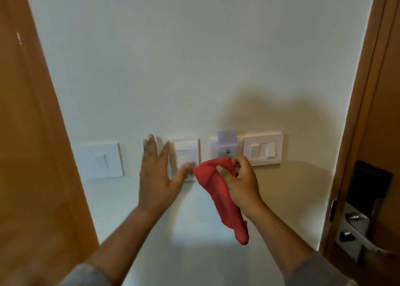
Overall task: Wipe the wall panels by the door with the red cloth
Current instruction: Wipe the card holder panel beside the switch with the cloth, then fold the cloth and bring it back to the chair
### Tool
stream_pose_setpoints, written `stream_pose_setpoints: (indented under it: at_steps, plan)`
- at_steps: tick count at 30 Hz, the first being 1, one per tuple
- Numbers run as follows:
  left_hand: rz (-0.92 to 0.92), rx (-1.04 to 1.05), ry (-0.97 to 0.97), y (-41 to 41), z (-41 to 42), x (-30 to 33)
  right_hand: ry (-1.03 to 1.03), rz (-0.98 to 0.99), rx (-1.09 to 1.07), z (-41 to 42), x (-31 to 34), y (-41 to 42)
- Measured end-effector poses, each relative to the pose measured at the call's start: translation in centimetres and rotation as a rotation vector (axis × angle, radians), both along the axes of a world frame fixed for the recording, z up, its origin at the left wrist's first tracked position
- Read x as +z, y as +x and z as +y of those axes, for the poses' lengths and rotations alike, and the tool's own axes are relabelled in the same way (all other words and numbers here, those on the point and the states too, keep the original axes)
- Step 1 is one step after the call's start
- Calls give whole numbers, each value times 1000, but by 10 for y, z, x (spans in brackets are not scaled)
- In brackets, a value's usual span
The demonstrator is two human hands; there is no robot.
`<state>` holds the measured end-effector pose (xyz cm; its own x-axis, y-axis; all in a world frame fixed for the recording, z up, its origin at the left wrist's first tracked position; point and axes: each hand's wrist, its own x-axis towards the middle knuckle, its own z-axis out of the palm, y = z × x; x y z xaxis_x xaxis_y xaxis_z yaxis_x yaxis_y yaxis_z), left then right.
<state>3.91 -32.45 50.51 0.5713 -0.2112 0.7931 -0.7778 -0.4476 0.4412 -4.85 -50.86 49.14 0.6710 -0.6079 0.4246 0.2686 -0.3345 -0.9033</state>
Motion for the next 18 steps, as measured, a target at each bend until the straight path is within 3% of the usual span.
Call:
stream_pose_setpoints:
  at_steps: [3,7,11,18]
  plan:
    - [392,-245,-53,-30,21,-35,174,-62,86,48,7,-9]
    - [970,-658,-317,-43,55,-35,312,-68,135,106,11,-15]
    - [1049,-626,-486,-43,90,-45,281,42,79,145,-11,-21]
    - [1207,-414,-438,-34,163,-111,342,383,250,213,-111,-19]
